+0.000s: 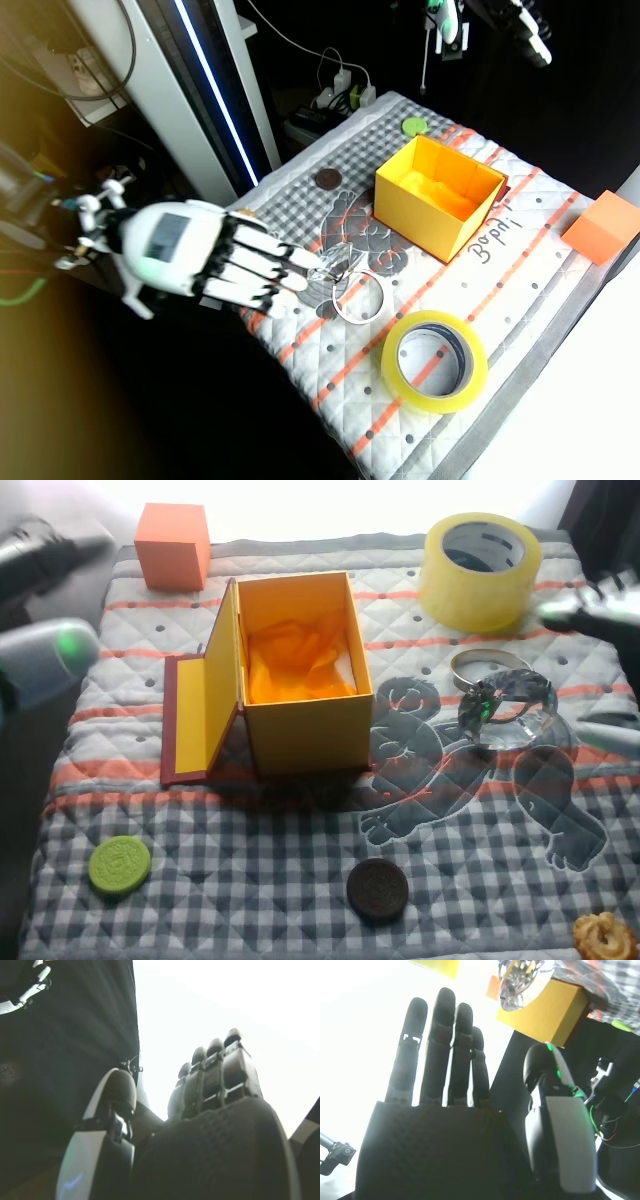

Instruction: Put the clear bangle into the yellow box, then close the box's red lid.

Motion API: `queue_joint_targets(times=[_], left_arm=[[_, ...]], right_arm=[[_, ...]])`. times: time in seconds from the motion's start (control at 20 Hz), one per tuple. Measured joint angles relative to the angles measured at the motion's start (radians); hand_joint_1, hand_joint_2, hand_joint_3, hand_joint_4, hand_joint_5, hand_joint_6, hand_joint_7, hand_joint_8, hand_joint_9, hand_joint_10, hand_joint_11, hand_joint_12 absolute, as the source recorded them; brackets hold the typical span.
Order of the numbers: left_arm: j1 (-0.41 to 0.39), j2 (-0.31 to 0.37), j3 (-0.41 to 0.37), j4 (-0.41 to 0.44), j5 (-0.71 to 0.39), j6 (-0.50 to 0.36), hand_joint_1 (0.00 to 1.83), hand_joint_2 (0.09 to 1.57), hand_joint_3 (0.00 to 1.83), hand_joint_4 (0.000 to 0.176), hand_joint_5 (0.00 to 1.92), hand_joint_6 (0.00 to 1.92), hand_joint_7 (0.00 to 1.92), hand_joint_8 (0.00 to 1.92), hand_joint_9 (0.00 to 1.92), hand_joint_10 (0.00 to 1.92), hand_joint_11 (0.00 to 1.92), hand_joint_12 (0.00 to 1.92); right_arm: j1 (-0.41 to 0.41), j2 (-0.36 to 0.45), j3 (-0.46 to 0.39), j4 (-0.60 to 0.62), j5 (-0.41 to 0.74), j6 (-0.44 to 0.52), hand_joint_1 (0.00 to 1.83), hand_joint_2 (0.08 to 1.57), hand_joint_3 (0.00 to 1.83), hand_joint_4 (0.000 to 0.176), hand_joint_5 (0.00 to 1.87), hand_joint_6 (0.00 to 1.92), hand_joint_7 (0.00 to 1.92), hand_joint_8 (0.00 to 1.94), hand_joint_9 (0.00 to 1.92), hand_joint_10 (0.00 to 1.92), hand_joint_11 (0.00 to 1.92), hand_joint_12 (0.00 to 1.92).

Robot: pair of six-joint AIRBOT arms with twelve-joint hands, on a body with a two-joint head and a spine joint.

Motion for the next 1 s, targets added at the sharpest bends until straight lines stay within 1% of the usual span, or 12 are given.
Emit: queue_joint_targets(times=[0.15,0.3,0.45,0.5,0.55,0.6,0.65,0.7,0.85,0.9,0.95,1.0], left_arm=[[0.000,-0.004,0.006,-0.003,0.006,-0.007,0.12,1.24,0.00,0.151,0.43,0.00,0.27,0.00,0.23,0.00,0.00,0.59],[0.000,-0.004,0.008,-0.009,0.008,-0.008,0.16,1.23,0.00,0.164,0.41,0.00,0.29,0.00,0.25,0.01,0.00,0.62],[0.000,-0.016,0.008,-0.005,0.015,-0.009,0.16,1.23,0.00,0.175,0.38,0.00,0.27,0.00,0.27,0.00,0.00,0.70],[0.000,-0.016,0.010,-0.004,0.021,-0.009,0.14,1.23,0.00,0.165,0.40,0.01,0.28,0.00,0.27,0.00,0.00,0.70],[0.000,-0.016,0.012,-0.005,0.021,-0.009,0.15,1.23,0.00,0.162,0.41,0.01,0.29,0.00,0.28,0.00,0.00,0.72],[0.000,-0.016,0.012,-0.005,0.021,-0.009,0.14,1.23,0.00,0.161,0.42,0.01,0.29,0.00,0.28,0.00,0.00,0.73],[0.000,-0.016,0.012,-0.005,0.021,-0.009,0.13,1.23,0.00,0.155,0.43,0.00,0.31,0.00,0.29,0.00,0.00,0.76],[0.000,-0.016,0.012,-0.005,0.022,-0.009,0.09,1.24,0.00,0.160,0.40,0.00,0.28,0.00,0.27,0.00,0.00,0.64],[0.000,-0.019,0.012,-0.008,0.023,-0.010,0.12,1.24,0.00,0.166,0.39,0.00,0.28,0.00,0.27,0.00,0.00,0.58],[0.000,-0.024,0.012,-0.010,0.023,-0.010,0.12,1.24,0.00,0.159,0.41,0.01,0.29,0.00,0.28,0.00,0.00,0.58],[0.000,-0.028,0.012,-0.010,0.026,-0.010,0.09,1.24,0.00,0.160,0.41,0.01,0.29,0.00,0.28,0.00,0.00,0.58],[0.000,-0.028,0.012,-0.009,0.030,-0.010,0.10,1.24,0.00,0.163,0.40,0.00,0.30,0.00,0.28,0.00,0.00,0.54]], right_arm=[[0.057,-0.051,0.038,-0.049,-0.075,0.000,0.75,1.05,0.01,0.150,0.25,0.00,0.29,0.00,0.32,0.00,0.05,0.69],[0.103,-0.101,0.094,-0.050,-0.193,0.000,1.02,1.05,0.00,0.176,0.30,0.01,0.31,0.01,0.31,0.00,0.02,0.69],[0.122,-0.133,0.134,-0.039,-0.257,0.004,1.02,1.01,0.00,0.116,0.44,0.01,0.51,0.01,0.49,0.01,0.16,0.82],[0.123,-0.144,0.142,-0.038,-0.270,0.004,0.98,1.02,0.00,0.074,0.53,0.00,0.57,0.00,0.57,0.01,0.21,0.92],[0.124,-0.151,0.144,-0.035,-0.282,0.005,0.97,1.02,0.00,0.089,0.59,0.00,0.65,0.01,0.67,0.02,0.26,1.00],[0.126,-0.155,0.146,-0.032,-0.279,0.007,0.98,1.02,0.00,0.071,0.64,0.00,0.73,0.01,0.78,0.04,0.33,1.12],[0.130,-0.156,0.147,-0.033,-0.279,0.005,0.94,1.06,0.00,0.000,0.78,0.02,0.88,0.02,0.89,0.06,0.36,1.20],[0.130,-0.157,0.149,-0.029,-0.277,0.005,1.23,1.10,0.00,0.000,0.89,0.99,1.11,0.80,1.19,0.12,0.70,1.17],[0.132,-0.157,0.149,-0.025,-0.267,0.005,1.27,1.10,0.00,0.000,0.96,0.82,1.12,0.96,1.37,0.19,0.93,1.17],[0.133,-0.153,0.145,-0.025,-0.266,0.008,1.18,1.14,0.00,0.000,0.93,1.00,1.10,1.32,1.25,1.32,1.07,1.76],[0.140,-0.144,0.135,-0.032,-0.272,0.002,1.17,1.12,0.00,0.000,0.99,0.94,1.06,1.67,1.19,1.80,1.19,1.89],[0.148,-0.133,0.122,-0.051,-0.278,-0.003,1.23,1.15,0.00,0.000,0.87,1.00,0.99,1.32,1.02,1.21,0.90,1.53]])
